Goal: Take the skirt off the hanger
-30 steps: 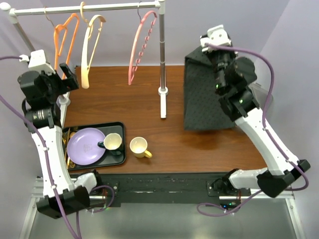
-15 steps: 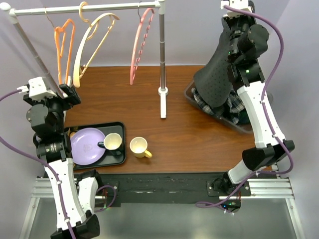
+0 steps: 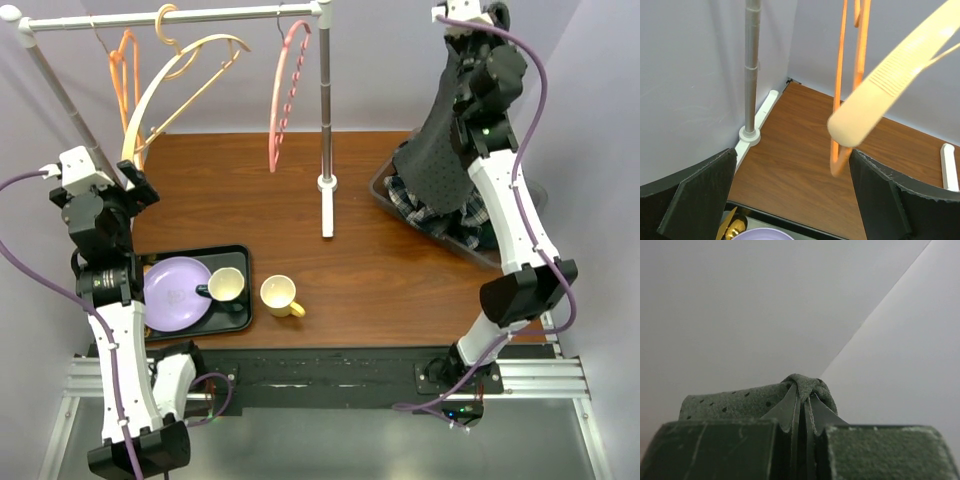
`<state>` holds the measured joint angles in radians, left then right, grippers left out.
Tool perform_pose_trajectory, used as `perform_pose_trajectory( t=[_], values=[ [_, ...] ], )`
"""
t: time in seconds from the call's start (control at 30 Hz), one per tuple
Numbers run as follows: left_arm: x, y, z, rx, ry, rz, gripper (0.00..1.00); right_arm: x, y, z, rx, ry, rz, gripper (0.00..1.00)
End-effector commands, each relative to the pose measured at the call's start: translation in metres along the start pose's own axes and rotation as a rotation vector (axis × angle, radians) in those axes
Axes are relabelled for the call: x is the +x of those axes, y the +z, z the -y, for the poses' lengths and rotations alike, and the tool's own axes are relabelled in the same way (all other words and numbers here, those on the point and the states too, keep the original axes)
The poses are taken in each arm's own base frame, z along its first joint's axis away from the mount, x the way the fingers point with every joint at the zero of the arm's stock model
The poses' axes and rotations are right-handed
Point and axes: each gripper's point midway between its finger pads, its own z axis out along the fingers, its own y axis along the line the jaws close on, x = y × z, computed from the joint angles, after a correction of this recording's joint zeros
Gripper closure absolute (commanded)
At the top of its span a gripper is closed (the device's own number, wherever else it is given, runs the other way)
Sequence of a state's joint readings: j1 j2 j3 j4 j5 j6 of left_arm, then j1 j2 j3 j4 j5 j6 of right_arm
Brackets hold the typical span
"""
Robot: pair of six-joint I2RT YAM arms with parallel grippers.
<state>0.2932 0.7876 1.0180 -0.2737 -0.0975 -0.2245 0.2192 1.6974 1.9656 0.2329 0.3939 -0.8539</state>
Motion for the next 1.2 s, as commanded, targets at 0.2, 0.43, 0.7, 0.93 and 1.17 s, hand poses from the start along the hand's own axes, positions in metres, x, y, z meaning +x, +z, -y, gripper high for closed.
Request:
perform_pose_trajectory(
  t=[0.2, 0.43, 0.7, 0.93, 1.17],
  values=[
    [-0.006, 0.003, -0.005, -0.040, -0.017, 0.023, 0.01, 0.127, -0.112, -0.106, -0.245, 0.262, -0.293, 1.00],
    [0.008, 0.002, -0.006, -0.059, 0.012, 0.011, 0.01, 0.224, -0.151, -0.176, -0.276, 0.201, -0.569, 1.00],
    [0.015, -0.002, -0.009, -0.091, 0.040, 0.011, 0.01, 0.351, -0.214, -0.215, -0.319, 0.316, -1.044, 1.00],
    [0.015, -0.003, -0.008, -0.093, 0.049, 0.016, 0.01, 0.398, -0.251, -0.248, -0.381, 0.398, -1.282, 0.94],
    [0.016, -0.007, -0.011, -0.107, 0.055, 0.025, 0.00, 0.350, -0.212, -0.209, -0.319, 0.470, -1.234, 0.51]
  ],
)
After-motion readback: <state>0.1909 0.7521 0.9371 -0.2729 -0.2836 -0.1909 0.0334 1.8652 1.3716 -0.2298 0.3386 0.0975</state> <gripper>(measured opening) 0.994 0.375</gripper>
